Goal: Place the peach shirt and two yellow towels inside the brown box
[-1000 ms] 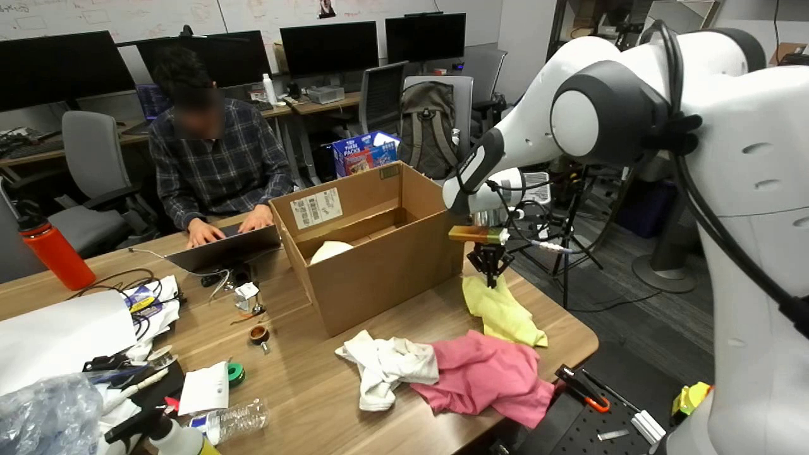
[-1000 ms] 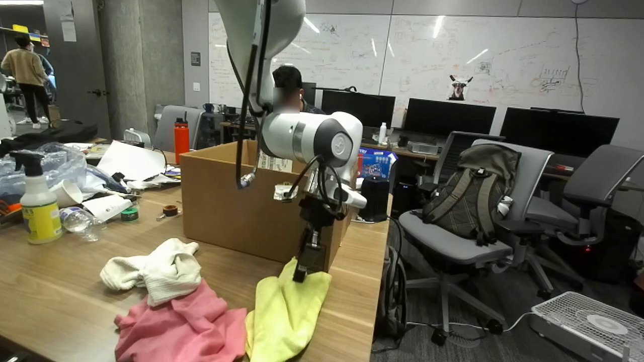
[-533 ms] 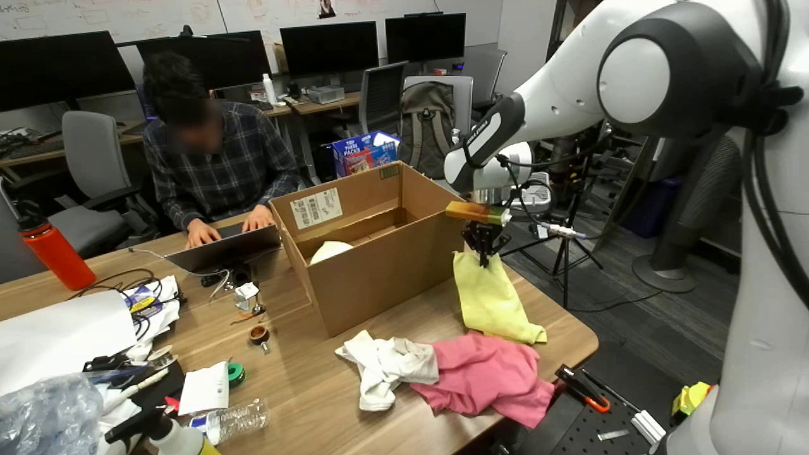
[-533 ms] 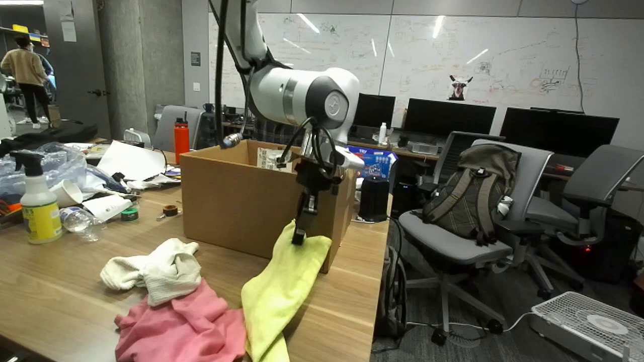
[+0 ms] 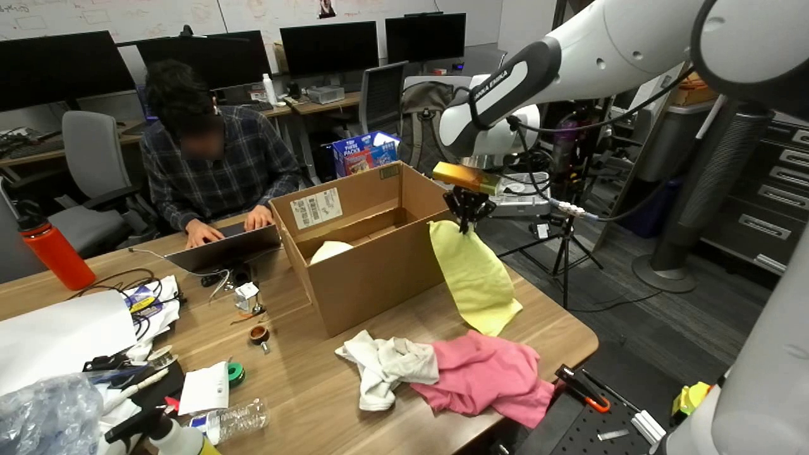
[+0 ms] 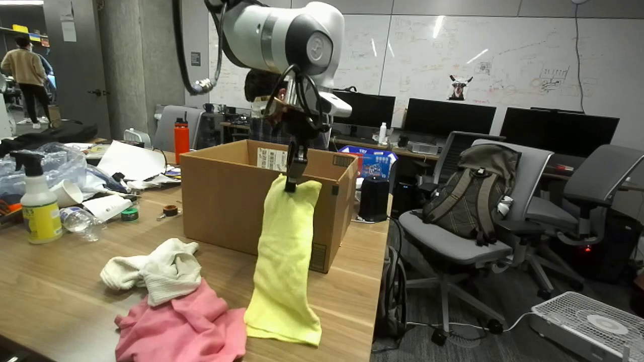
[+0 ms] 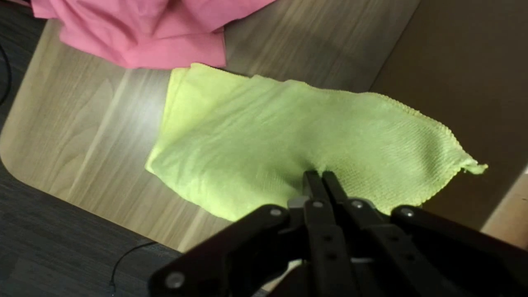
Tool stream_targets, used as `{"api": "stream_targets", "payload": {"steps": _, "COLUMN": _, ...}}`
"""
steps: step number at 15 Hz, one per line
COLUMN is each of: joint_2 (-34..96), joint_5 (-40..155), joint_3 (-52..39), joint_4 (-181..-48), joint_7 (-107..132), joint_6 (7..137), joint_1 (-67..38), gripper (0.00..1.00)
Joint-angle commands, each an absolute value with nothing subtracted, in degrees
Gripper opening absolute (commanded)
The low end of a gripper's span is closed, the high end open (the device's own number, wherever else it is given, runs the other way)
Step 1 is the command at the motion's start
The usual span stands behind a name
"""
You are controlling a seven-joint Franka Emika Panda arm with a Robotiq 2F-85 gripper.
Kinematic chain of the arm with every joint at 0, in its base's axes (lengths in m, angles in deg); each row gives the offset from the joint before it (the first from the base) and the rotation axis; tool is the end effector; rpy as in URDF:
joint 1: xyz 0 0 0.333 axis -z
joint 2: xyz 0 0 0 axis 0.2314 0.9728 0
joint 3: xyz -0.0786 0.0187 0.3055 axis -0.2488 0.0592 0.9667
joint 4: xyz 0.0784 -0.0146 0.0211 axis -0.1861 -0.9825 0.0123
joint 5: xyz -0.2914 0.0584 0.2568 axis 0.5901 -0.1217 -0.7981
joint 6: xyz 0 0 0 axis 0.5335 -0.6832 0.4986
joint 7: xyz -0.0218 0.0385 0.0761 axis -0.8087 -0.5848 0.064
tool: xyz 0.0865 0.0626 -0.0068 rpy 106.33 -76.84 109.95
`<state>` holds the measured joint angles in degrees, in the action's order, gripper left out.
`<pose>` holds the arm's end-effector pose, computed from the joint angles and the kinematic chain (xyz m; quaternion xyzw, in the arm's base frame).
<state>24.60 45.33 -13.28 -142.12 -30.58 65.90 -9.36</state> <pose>0.5531 -0.1371 0.3421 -0.8269 0.5602 0.0196 0.0440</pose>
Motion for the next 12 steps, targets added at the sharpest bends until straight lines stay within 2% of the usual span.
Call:
{"api": "stream_targets", "payload": {"steps": 1, "joint_2": 17.8, "joint_5": 45.2, "joint_3": -11.3, "joint_4": -144.0, "joint_7": -30.3, "joint_6": 67.2, "joint_1": -9.8, "gripper": 0.01}}
{"api": "stream_targets", "payload": {"steps": 12, "joint_2": 7.7, "joint_5": 44.7, "joint_3": -4.3, "joint_4": -137.2, "joint_7": -32.9, "joint_6": 65.9, "joint_1": -11.0, "gripper": 0.01}}
